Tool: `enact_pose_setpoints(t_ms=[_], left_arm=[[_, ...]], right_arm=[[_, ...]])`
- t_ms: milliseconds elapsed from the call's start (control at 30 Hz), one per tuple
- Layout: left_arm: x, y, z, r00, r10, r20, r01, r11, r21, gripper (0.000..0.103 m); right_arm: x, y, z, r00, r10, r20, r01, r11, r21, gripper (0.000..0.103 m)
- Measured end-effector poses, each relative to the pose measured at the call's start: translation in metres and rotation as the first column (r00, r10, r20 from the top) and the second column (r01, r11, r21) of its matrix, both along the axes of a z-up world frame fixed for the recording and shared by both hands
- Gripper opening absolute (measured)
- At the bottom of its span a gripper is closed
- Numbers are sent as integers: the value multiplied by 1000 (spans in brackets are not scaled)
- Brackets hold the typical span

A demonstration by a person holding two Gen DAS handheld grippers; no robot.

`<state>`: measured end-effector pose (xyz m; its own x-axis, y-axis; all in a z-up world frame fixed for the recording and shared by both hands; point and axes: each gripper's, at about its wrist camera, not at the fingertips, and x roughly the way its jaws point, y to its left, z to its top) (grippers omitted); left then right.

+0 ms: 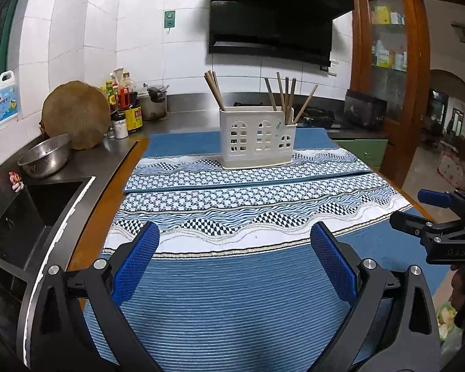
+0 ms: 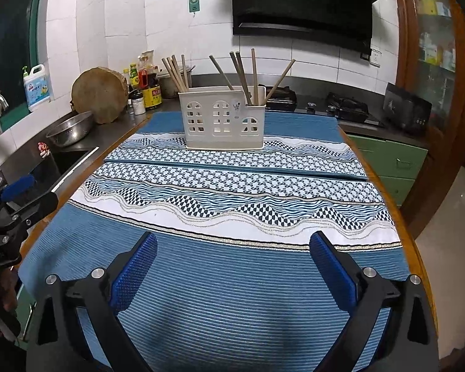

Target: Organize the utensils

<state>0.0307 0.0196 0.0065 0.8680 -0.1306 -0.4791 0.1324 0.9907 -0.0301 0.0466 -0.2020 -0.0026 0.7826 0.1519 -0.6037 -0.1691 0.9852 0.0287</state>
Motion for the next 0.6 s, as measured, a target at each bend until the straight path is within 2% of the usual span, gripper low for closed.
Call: enact_pose_setpoints(t_ms=[167, 600], left_arm=[[0, 1, -2, 1000, 0, -13, 0, 1000, -8, 97], [-6, -2, -3, 1000, 7, 9, -7, 1000, -9, 97]], right_arm=[[-3, 0, -3, 1000, -11, 3, 12, 1000, -18, 95], [-7, -8, -6, 999, -33, -1, 33, 999, 13, 96]])
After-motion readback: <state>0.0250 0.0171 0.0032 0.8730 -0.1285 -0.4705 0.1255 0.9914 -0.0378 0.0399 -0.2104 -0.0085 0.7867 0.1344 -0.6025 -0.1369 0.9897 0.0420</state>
